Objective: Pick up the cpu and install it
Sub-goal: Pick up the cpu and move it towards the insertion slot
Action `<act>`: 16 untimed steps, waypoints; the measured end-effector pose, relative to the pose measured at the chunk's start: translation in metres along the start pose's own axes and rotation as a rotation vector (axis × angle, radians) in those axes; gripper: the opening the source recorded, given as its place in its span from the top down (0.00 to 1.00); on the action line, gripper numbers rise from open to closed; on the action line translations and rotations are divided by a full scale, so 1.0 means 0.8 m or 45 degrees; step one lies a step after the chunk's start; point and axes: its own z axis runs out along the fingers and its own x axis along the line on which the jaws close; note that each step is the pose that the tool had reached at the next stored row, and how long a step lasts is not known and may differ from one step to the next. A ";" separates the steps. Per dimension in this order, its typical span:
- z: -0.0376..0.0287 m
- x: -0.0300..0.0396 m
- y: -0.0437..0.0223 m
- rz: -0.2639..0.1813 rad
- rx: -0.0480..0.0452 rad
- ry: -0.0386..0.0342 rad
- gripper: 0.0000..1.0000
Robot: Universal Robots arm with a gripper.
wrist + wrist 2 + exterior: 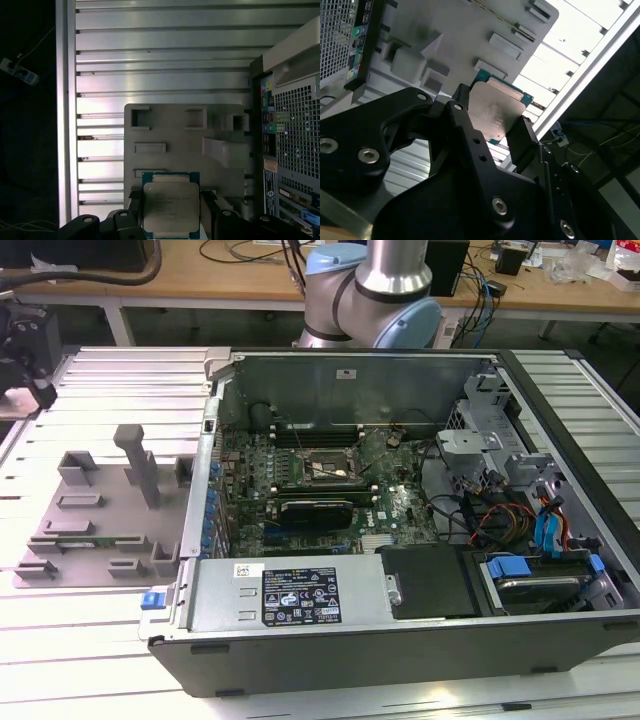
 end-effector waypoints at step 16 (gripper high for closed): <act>0.0001 -0.0654 0.0018 0.000 0.000 -0.0001 0.45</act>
